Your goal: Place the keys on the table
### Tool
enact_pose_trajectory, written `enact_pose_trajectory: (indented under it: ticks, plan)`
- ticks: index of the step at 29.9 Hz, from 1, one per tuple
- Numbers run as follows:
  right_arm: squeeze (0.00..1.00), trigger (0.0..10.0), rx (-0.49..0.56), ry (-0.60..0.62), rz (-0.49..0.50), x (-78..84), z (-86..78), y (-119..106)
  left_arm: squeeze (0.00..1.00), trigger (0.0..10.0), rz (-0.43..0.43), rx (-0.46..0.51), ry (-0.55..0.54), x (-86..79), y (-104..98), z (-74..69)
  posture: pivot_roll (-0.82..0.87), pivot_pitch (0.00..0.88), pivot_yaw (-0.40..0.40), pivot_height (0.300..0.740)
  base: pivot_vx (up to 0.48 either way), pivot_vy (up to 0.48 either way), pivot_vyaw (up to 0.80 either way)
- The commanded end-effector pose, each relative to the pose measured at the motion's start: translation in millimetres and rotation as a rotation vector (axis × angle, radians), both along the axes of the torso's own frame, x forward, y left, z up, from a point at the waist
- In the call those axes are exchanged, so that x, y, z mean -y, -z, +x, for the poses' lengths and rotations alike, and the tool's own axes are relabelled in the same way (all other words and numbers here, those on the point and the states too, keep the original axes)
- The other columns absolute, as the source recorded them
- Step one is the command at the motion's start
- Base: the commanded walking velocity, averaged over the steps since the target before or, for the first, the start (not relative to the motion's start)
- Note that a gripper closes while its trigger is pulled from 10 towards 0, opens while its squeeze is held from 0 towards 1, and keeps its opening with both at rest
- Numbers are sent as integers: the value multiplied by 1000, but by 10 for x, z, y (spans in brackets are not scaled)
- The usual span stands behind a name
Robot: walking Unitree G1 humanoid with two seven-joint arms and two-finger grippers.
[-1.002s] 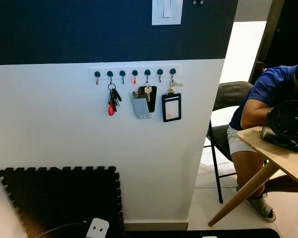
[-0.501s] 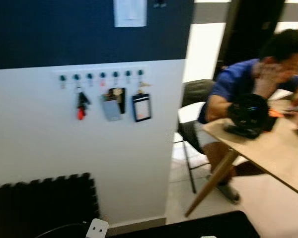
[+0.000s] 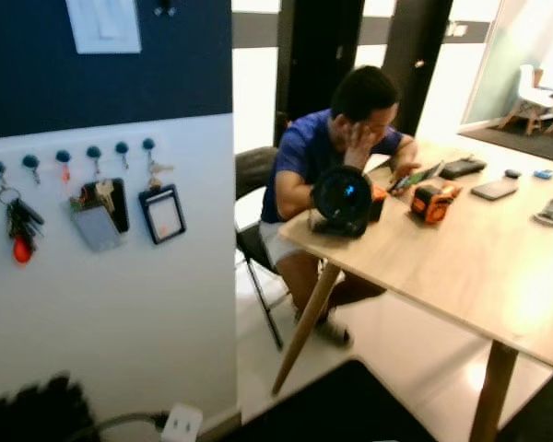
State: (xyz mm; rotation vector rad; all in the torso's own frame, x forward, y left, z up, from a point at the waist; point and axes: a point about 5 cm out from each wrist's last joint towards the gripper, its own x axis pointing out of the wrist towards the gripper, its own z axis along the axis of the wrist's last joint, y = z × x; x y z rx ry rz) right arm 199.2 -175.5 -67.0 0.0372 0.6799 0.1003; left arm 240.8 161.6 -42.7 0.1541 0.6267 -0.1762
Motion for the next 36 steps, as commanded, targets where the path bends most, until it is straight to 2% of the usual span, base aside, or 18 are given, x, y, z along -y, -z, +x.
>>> enact_pose_trajectory:
  ticks: [1, 36]
  plan:
    - [0, 10000, -15, -2, 15, -67, -49, 33, 0, 10000, 7, -52, -13, -49, 91, -121, 57, 44, 17, 740, 0, 0, -569]
    - [0, 10000, -15, -14, 13, -73, -37, 29, 0, 10000, -27, -23, -68, -88, 61, -92, 57, 41, 15, 740, 0, 0, -553]
